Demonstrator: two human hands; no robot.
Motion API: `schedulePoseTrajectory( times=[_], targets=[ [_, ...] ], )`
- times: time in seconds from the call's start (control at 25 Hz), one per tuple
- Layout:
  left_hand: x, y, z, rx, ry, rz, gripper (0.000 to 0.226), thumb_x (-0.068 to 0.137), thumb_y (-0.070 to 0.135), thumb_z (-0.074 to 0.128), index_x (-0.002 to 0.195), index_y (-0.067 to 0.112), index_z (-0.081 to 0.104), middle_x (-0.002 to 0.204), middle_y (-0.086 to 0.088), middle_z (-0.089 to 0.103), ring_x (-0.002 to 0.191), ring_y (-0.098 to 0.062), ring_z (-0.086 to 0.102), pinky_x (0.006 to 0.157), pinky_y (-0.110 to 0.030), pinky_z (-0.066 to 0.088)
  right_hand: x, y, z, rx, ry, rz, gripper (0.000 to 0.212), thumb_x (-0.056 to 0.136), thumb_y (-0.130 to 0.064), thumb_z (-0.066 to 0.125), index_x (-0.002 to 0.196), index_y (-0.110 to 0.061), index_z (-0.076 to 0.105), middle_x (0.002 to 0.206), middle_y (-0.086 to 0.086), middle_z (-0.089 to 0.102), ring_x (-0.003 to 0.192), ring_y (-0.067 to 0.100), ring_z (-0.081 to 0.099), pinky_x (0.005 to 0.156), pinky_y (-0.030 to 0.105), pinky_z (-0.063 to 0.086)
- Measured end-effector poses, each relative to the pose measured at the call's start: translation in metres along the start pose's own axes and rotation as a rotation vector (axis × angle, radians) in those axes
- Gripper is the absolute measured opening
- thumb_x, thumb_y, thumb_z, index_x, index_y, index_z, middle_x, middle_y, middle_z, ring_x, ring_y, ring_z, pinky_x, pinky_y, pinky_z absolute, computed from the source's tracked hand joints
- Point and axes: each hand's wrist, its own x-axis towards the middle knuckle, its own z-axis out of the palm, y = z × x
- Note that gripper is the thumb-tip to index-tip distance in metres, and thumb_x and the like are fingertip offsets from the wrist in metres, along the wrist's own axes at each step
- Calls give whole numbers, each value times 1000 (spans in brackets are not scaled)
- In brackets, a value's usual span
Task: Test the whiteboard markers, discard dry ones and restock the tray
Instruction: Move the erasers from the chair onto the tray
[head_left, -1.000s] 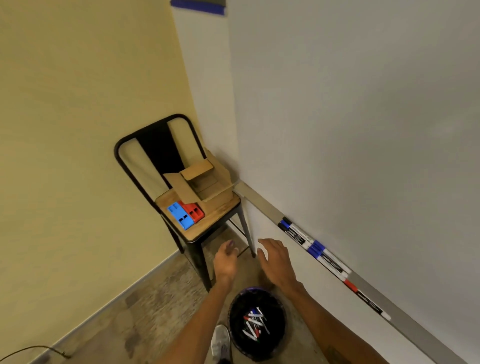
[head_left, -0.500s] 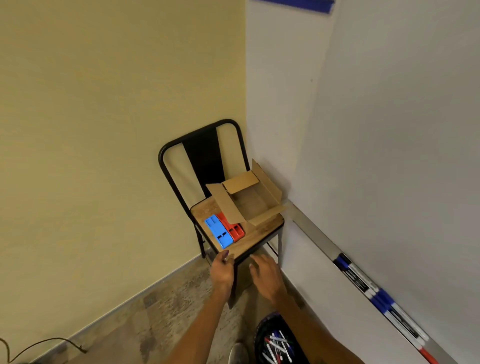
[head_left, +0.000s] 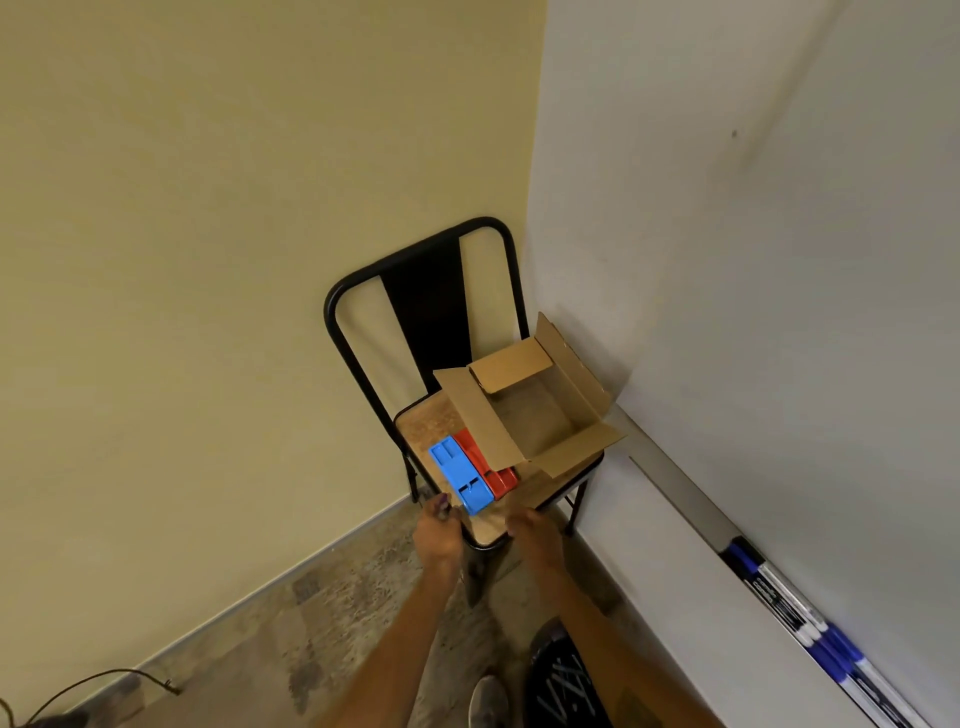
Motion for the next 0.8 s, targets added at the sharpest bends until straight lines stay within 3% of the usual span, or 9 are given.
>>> schedulePoseTrajectory(
  times=[0.08,0.24,0.44,0.6,0.8],
  targets=[
    [13,9,-4,56,-9,58,43,96,13,60,138,8,52,136,-11,61,117,-34,61,97,-48,51,9,2,9,142,-35,84,26,93,-12,59,115,-2,68,99,5,66,92,18,62,88,34,55],
    [41,29,-8,141,-25,184,52,95,10,60,144,6,45,146,-15,49,122,-37,57,99,-48,50,11,2,28,352,-108,176,15,94,-6,59,106,-5,67,112,16,67,107,24,66,89,30,56],
    [73,39,-15,263,-66,291,59,95,5,57,150,5,38,154,-15,39,139,-34,42,109,-41,39,15,-17,35,618,-129,330,30,99,-3,52,128,3,54,125,28,58,123,33,58,108,41,45],
    [97,41,-9,362,-198,269,64,92,4,57,152,10,35,147,-14,48,130,-36,51,103,-44,47,27,-20,44,761,-151,374,37,100,-13,54,137,-8,51,128,16,61,123,27,58,107,37,46],
    [91,36,-9,298,-151,208,57,93,6,57,147,5,42,145,-16,47,128,-34,51,99,-40,46,27,-13,48,806,-146,381,34,102,-16,51,135,-10,51,122,11,63,113,22,61,106,35,47]
  ],
)
